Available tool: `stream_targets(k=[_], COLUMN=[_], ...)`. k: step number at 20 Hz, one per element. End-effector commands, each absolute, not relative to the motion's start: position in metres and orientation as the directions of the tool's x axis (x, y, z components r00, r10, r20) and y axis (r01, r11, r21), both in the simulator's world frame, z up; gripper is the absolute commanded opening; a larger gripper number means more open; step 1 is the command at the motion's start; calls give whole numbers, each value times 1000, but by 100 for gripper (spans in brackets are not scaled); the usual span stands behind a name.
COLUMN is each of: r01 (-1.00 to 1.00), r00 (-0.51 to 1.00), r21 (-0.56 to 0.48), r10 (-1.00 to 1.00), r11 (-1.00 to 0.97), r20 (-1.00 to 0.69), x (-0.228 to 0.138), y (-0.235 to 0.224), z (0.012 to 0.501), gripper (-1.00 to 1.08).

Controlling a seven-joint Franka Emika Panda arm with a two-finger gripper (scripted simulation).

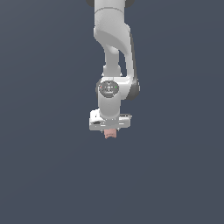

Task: Pick up the object and move it to a goal position.

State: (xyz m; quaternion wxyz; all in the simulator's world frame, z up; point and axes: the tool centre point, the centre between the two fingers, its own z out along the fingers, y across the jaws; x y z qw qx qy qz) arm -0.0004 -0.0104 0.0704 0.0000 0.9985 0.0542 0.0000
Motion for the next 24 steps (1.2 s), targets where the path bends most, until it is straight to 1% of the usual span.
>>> stream_targets(k=[1, 8, 13, 18, 24], r01=[107, 107, 107, 107, 107], r00=[994, 994, 994, 994, 994], r21=[0, -1, -1, -1, 0], r10=[107, 107, 107, 107, 107], r11=[-994, -994, -994, -994, -994], r20=[1, 0, 0, 0, 0], x=[-8, -29, -37, -41, -39], y=[-35, -102, -134, -150, -149], z=[83, 116, 132, 140, 139], gripper=[-100, -100, -100, -100, -100])
